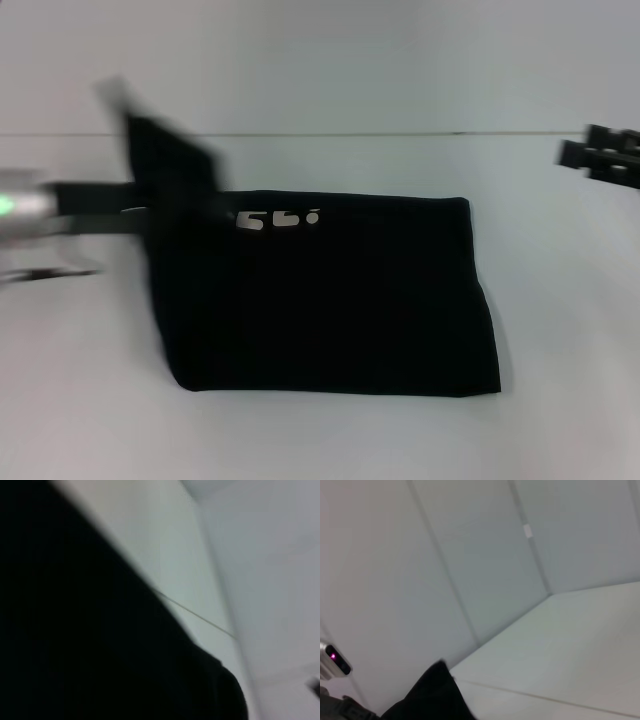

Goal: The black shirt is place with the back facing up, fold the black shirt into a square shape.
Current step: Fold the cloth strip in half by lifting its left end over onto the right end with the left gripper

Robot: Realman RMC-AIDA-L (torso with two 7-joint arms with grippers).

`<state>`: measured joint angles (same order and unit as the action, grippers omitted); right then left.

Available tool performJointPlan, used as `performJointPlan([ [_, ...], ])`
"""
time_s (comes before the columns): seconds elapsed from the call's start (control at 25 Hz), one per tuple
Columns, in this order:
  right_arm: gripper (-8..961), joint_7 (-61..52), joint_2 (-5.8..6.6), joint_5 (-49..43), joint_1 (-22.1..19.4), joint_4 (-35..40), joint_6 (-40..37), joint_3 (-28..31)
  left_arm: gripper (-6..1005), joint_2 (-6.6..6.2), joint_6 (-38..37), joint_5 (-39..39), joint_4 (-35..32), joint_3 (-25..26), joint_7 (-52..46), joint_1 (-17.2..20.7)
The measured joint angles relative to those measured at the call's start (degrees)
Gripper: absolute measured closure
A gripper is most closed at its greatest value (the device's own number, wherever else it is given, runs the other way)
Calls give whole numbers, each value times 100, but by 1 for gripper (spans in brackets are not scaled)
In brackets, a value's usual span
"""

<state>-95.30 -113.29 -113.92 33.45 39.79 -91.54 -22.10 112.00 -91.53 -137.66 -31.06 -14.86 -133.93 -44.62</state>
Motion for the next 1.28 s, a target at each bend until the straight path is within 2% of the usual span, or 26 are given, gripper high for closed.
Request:
performJointPlan([
  [0.08,45,22,99,4,-149,11,17,117,947,256,85,2,218,-138,24,-450],
  [0.24,53,129,247,5,-356,7,1,328,944,1030,554,7,313,-542,32,-1117],
  [0.32,57,149,295,4,-417,16,-27,387,938,1223,1022,124,652,-739,101,-1298],
  [0.44,62,165,366,-12,-471,17,-95,396,929,1234,1876,526,1818,-821,600,-1421],
  [0.52,66,172,390,-35,-474,7,-91,390,923,1267,2334,997,2625,-776,1193,-1274],
  [0.68,73,178,409,-47,-454,-13,-47,368,911,1271,2185,1361,3011,-650,1831,-1065],
  [0.88,83,77,414,-74,-400,-25,9,227,835,1271,1660,1450,3143,-317,2384,-778],
  [1.08,92,-320,425,-317,-284,-30,278,101,744,1251,1154,1452,3160,-270,2411,-749],
  [1.16,96,-603,438,-503,-212,-31,326,17,708,1236,944,1453,3005,-227,2411,-735],
  [1.28,101,-1119,466,-854,-72,-28,344,-167,588,1209,807,1434,2467,-230,2388,-624],
])
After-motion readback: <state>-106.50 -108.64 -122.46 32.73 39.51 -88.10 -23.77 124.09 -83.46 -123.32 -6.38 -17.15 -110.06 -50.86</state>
